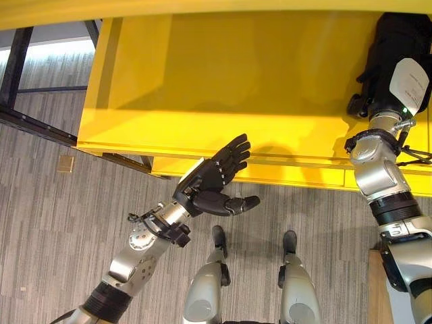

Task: Move parts from the plastic box to the shelf.

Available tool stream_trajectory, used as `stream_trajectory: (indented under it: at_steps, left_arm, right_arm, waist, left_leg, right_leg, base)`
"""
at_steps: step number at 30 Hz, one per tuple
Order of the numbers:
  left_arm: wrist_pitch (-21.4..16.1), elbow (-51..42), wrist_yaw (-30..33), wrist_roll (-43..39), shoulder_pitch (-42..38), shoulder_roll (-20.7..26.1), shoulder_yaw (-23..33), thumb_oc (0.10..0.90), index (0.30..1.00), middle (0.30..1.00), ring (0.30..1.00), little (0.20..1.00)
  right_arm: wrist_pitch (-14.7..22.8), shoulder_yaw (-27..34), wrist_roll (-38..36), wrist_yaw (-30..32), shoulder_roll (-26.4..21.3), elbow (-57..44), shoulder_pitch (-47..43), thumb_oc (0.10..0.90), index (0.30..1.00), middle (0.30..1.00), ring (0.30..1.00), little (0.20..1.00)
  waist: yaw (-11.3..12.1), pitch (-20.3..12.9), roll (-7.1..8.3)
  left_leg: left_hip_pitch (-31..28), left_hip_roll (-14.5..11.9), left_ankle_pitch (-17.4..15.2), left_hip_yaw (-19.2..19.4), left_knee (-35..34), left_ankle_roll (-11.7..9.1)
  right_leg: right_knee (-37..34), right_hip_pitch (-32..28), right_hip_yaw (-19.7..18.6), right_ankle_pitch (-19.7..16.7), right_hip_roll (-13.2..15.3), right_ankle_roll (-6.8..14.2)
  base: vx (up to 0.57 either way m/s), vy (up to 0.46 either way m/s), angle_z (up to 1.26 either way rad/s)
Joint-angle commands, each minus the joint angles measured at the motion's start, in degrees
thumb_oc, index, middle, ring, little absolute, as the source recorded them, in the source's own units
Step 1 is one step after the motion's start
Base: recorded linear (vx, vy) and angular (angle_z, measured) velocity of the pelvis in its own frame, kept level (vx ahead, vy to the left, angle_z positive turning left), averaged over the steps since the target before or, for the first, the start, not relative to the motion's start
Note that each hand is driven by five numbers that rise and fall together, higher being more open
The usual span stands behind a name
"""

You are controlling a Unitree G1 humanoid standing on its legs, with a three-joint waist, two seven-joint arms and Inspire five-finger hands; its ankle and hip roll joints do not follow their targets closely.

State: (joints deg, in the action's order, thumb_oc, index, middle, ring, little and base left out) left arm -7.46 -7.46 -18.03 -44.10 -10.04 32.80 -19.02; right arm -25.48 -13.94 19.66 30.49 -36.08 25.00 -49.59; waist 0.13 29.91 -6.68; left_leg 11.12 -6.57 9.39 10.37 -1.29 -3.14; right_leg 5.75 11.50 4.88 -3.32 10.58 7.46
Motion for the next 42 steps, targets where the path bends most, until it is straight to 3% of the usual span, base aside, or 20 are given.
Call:
stream_trajectory:
  at_steps: [1, 24, 30, 42]
  left_arm:
    - [-5.51, -6.48, -1.51, -0.26, -0.97, -2.68, -0.07, 0.9, 1.0, 1.0, 1.0, 1.0]
    - [-4.94, -6.6, -2.19, -0.27, -0.68, -2.48, 1.02, 0.9, 1.0, 1.0, 1.0, 1.0]
    - [-4.69, -6.48, -2.99, 0.01, -0.27, -2.46, 1.7, 0.9, 1.0, 1.0, 1.0, 1.0]
    - [-3.73, -6.74, -4.23, 1.0, 0.23, -2.16, 3.75, 0.9, 1.0, 1.0, 1.0, 1.0]
  right_arm:
    - [1.08, -1.38, 2.89, 1.37, -2.87, -2.37, -2.75, 0.9, 1.0, 1.0, 1.0, 1.0]
    - [0.78, -3.08, 5.82, -3.99, -2.52, -4.98, -2.36, 0.9, 1.0, 1.0, 1.0, 1.0]
    - [-3.69, -5.49, 6.78, -13.06, -2.1, -5.53, -1.42, 0.9, 1.0, 1.0, 1.0, 1.0]
    - [-5.37, -8.73, 9.29, -25.65, -3.39, -7.84, 1.49, 0.9, 1.0, 1.0, 1.0, 1.0]
  waist:
    - [0.29, -3.58, -0.47]
    - [0.49, -3.59, 0.05]
    - [0.61, -3.6, 0.69]
    - [0.53, -3.4, 2.39]
  left_leg:
    - [0.36, 0.02, -4.87, -4.19, 2.31, -0.5]
    - [0.4, 0.02, -4.74, -4.41, 2.41, -0.38]
    - [0.47, -0.13, -4.67, -4.48, 2.52, -0.46]
    - [0.77, -0.83, -4.55, -4.14, 2.83, -0.48]
  right_leg:
    - [9.89, 3.01, -1.69, 8.76, -4.37, -5.25]
    - [10.21, 3.16, -1.61, 8.68, -4.59, -5.3]
    - [10.05, 2.9, -1.51, 8.59, -4.65, -5.33]
    - [9.88, 2.72, -1.21, 8.48, -5.19, -5.23]
  base:
    - [0.0, 0.0, 0.0]
    - [0.0, 0.0, 0.0]
    - [0.0, 0.0, 0.0]
    - [-0.01, -0.026, 0.01]
